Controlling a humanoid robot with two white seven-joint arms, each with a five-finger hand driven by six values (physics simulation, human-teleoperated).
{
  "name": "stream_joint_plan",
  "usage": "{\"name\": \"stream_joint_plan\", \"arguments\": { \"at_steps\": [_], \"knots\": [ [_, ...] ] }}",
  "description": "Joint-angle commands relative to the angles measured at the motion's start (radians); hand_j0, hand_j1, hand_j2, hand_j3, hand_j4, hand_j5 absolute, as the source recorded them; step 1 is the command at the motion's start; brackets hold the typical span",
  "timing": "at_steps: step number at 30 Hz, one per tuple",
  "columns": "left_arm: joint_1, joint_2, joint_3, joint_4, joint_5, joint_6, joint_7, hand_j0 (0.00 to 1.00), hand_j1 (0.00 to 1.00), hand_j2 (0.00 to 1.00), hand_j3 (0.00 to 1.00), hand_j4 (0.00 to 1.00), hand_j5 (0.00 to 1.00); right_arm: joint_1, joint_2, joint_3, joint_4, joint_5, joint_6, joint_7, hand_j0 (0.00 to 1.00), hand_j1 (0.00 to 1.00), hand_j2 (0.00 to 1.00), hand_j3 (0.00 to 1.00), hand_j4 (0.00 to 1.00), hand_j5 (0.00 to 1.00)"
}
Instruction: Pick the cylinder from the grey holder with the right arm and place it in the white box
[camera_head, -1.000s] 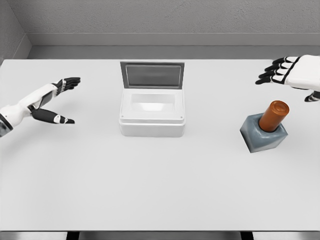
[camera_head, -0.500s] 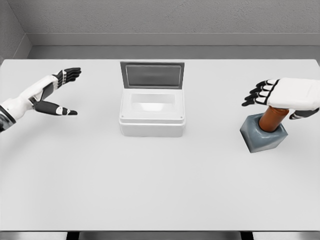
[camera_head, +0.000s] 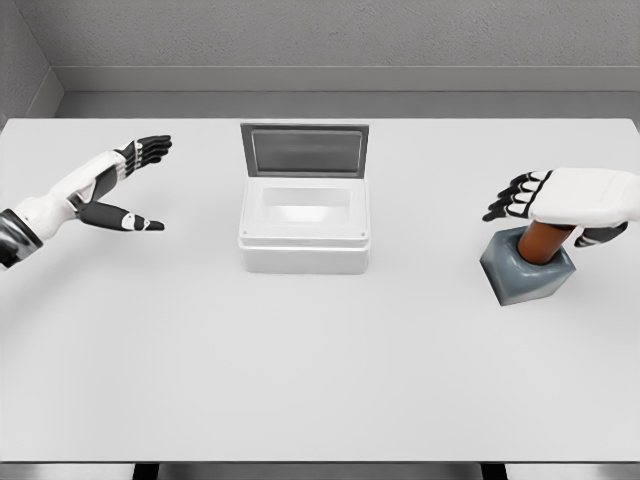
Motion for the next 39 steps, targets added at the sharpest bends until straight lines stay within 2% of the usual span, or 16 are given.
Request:
{"name": "stream_joint_plan", "arguments": {
  "at_steps": [1, 6, 11, 18, 19, 21, 25, 26, 27, 35, 39],
  "knots": [
    [0.0, -0.001, 0.002, 0.0, 0.006, 0.001, 0.0, 1.0, 1.0, 1.0, 1.0, 1.0, 1.0, -0.002, 0.004, 0.0, 0.0, -0.003, 0.002, 0.0, 1.0, 1.0, 1.0, 1.0, 1.0, 1.0],
    [-0.002, -0.003, 0.002, -0.002, 0.004, 0.001, -0.001, 1.0, 1.0, 1.0, 1.0, 1.0, 1.0, -0.002, 0.006, 0.0, -0.002, -0.003, 0.002, 0.0, 1.0, 1.0, 1.0, 1.0, 1.0, 1.0],
    [-0.002, -0.003, 0.002, -0.002, 0.004, 0.001, -0.001, 1.0, 1.0, 1.0, 1.0, 1.0, 1.0, -0.002, 0.006, 0.0, -0.002, -0.003, 0.002, 0.0, 0.95, 0.95, 0.95, 0.95, 0.95, 0.95],
    [0.0, -0.01, 0.002, -0.002, -0.016, 0.001, 0.0, 1.0, 1.0, 1.0, 1.0, 1.0, 1.0, -0.002, 0.004, 0.001, -0.003, -0.003, 0.002, 0.0, 0.94, 0.94, 0.94, 0.94, 0.94, 0.94],
    [0.0, -0.01, 0.002, -0.002, -0.016, 0.001, 0.0, 1.0, 1.0, 1.0, 1.0, 1.0, 1.0, -0.002, 0.004, 0.001, -0.005, -0.003, 0.002, 0.0, 0.88, 0.88, 0.88, 0.88, 0.88, 0.88],
    [0.0, -0.01, 0.002, -0.002, -0.016, 0.001, 0.0, 1.0, 1.0, 1.0, 1.0, 1.0, 1.0, -0.002, 0.004, 0.001, -0.005, -0.002, 0.002, 0.0, 0.68, 0.68, 0.68, 0.68, 0.68, 0.68],
    [0.0, -0.01, 0.002, -0.002, -0.016, 0.001, 0.0, 1.0, 1.0, 1.0, 1.0, 1.0, 1.0, -0.002, 0.003, 0.001, -0.008, -0.002, 0.002, 0.0, 0.55, 0.55, 0.55, 0.55, 0.55, 0.55],
    [0.0, -0.01, 0.002, -0.002, -0.016, 0.001, 0.0, 1.0, 1.0, 1.0, 1.0, 1.0, 1.0, -0.002, 0.003, 0.001, -0.008, -0.002, 0.002, 0.0, 0.46, 0.46, 0.46, 0.46, 0.46, 0.46],
    [0.0, -0.01, 0.002, -0.002, -0.016, 0.001, 0.0, 1.0, 1.0, 1.0, 1.0, 1.0, 1.0, -0.002, 0.004, 0.001, -0.008, -0.003, 0.002, 0.0, 0.43, 0.43, 0.43, 0.43, 0.43, 0.43],
    [0.0, -0.01, 0.002, -0.002, -0.016, 0.001, 0.0, 1.0, 1.0, 1.0, 1.0, 1.0, 1.0, -0.003, -0.013, -0.019, -0.002, -0.002, 0.002, 0.0, 0.42, 0.42, 0.42, 0.42, 0.42, 0.42],
    [0.0, -0.01, 0.002, -0.002, -0.016, 0.001, 0.0, 1.0, 1.0, 1.0, 1.0, 1.0, 1.0, -0.005, -0.011, -0.06, -0.002, -0.006, 0.002, 0.0, 0.41, 0.41, 0.41, 0.41, 0.41, 0.41]
  ]
}}
